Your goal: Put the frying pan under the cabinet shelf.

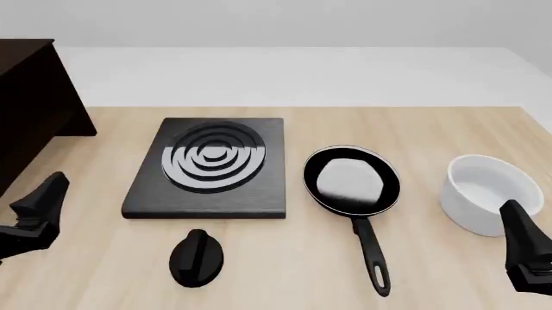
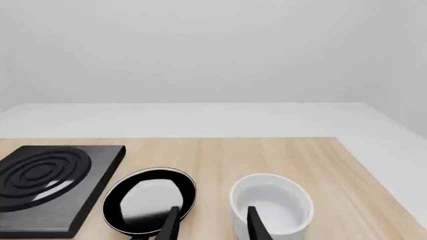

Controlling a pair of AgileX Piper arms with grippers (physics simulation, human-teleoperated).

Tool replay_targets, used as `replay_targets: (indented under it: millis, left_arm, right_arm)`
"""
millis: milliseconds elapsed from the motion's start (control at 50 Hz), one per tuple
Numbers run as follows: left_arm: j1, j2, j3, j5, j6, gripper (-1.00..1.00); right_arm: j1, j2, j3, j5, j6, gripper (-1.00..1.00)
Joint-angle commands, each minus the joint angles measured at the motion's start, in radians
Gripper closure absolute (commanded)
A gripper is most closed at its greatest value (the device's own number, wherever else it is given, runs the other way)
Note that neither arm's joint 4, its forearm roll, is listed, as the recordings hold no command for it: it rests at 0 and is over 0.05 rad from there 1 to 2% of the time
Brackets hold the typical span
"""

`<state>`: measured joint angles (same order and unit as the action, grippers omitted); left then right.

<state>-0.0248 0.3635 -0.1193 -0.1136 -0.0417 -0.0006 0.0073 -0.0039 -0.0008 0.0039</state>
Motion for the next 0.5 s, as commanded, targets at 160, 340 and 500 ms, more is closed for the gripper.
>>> replay_targets:
  millis: [160,340,500]
  left_arm:
    - [-0.164,0.478,-0.335,0.053,-0.108,-1.00]
    - [-0.300,0.656,-0.465,0.091,-0.085,-1.00]
    - [-0.397,0.754,-0.599,0.160,-0.128,-1.00]
  right_arm:
    - [0.000,0.003,0.001,-0.003,0.002,-1.00]
    - [0.000,0.001,0.000,0.000,0.002,-1.00]
    - [0.000,0.010,0.001,-0.011,0.001,-1.00]
